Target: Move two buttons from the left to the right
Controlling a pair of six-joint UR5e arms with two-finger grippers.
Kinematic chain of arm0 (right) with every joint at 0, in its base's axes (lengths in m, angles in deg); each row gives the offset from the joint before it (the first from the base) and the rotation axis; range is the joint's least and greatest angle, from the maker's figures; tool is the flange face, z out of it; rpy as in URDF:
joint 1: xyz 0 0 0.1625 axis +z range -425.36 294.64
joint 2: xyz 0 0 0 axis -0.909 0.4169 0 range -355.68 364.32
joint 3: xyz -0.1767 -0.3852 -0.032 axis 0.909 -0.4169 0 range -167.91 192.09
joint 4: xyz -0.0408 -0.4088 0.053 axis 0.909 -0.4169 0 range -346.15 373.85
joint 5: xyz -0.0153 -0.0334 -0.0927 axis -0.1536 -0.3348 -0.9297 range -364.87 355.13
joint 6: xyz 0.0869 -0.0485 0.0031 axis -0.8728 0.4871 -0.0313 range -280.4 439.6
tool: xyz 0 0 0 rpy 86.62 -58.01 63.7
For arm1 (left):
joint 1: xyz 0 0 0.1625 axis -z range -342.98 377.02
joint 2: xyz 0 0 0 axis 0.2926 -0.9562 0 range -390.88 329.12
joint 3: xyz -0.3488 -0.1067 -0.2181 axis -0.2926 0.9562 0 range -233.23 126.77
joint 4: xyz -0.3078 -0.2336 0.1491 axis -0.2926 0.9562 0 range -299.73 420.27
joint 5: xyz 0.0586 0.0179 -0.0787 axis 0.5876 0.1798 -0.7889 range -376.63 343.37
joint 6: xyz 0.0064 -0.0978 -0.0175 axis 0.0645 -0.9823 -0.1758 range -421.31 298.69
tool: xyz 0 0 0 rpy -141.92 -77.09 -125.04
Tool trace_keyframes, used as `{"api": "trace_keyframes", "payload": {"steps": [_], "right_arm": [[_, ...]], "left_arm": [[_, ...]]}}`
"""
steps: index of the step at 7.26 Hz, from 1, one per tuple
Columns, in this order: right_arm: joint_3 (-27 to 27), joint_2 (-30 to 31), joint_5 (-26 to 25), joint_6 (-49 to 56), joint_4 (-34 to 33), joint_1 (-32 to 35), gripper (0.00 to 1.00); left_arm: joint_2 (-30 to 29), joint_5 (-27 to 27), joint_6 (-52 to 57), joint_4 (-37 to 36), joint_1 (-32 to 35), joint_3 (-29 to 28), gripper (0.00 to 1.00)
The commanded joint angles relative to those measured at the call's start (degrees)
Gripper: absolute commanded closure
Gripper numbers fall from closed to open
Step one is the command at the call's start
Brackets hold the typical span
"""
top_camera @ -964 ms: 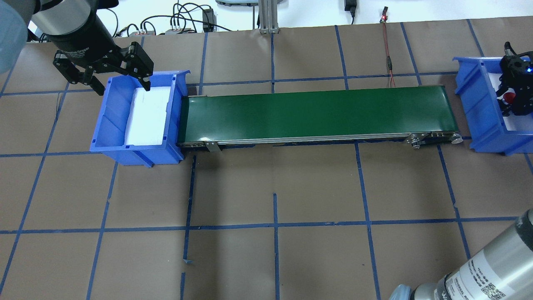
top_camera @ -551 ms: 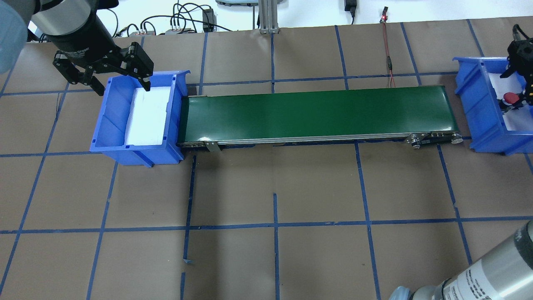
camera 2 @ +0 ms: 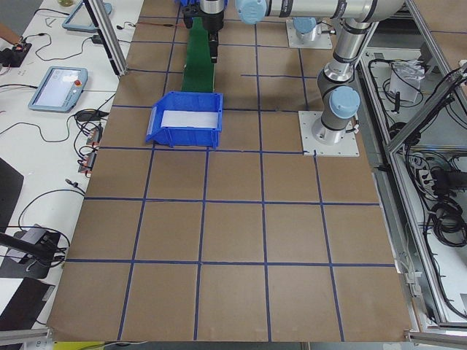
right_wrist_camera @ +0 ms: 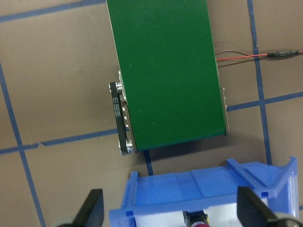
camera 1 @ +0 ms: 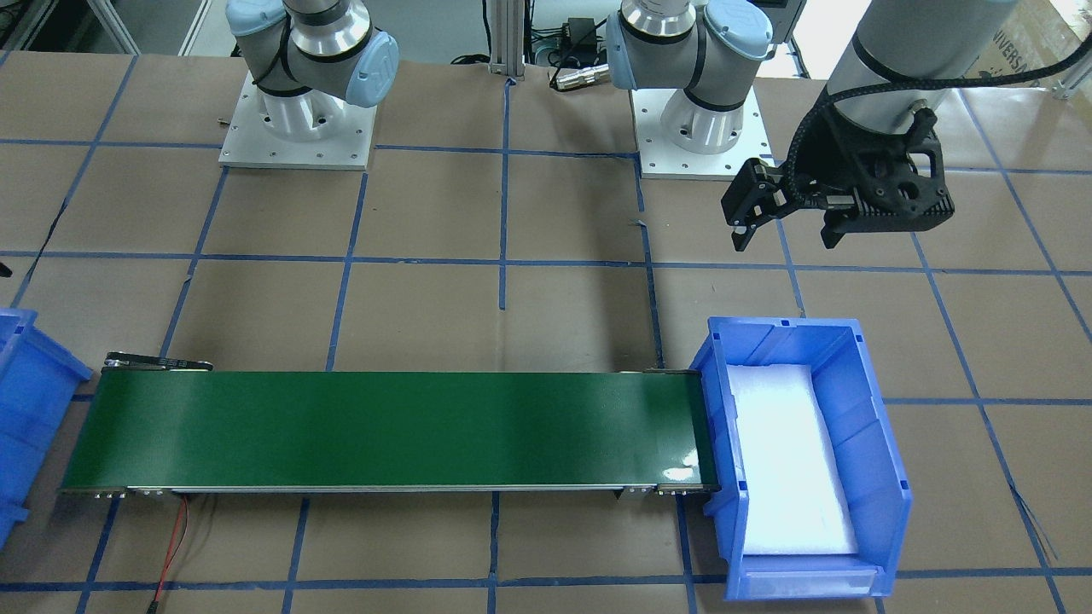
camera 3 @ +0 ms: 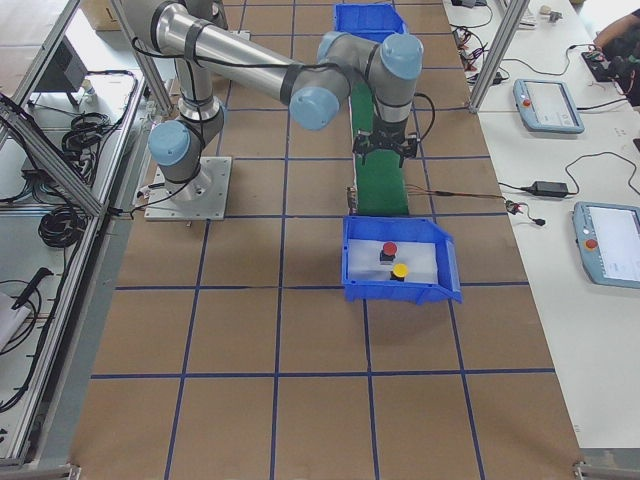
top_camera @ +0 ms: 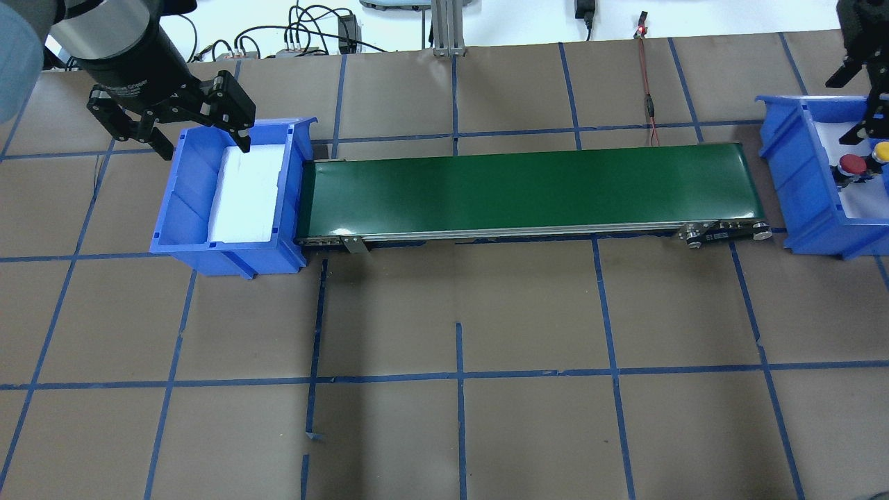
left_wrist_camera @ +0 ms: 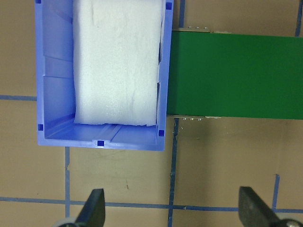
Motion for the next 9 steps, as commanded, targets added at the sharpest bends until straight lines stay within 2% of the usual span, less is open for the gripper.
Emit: {"api": "trace_keyframes", "payload": {"steps": [1, 3, 6, 7, 9], "right_arm": [[-0.4, 2.8, 0.4, -21.3, 3.7, 8.3, 0.00], [-0.3, 4.2, -0.2, -40.0, 3.8, 15.2, 0.00], [-0.4, 4.1, -0.1, -68.9, 4.1, 20.9, 0.00], [-0.4, 3.8, 0.2, -73.6, 3.9, 22.3, 0.00], [-1.5, 3.6, 0.3, -90.0, 3.6, 23.1, 0.00]], "left_arm": [[0.1, 0.0, 0.0, 0.4, 0.0, 0.1, 0.00], [0.0, 0.0, 0.0, 0.2, -0.1, 0.1, 0.00], [0.1, 0.0, 0.0, 0.0, 0.0, 0.1, 0.00], [0.1, 0.0, 0.0, 0.2, 0.0, 0.1, 0.00], [0.1, 0.0, 0.0, 0.2, 0.0, 0.1, 0.00]]}}
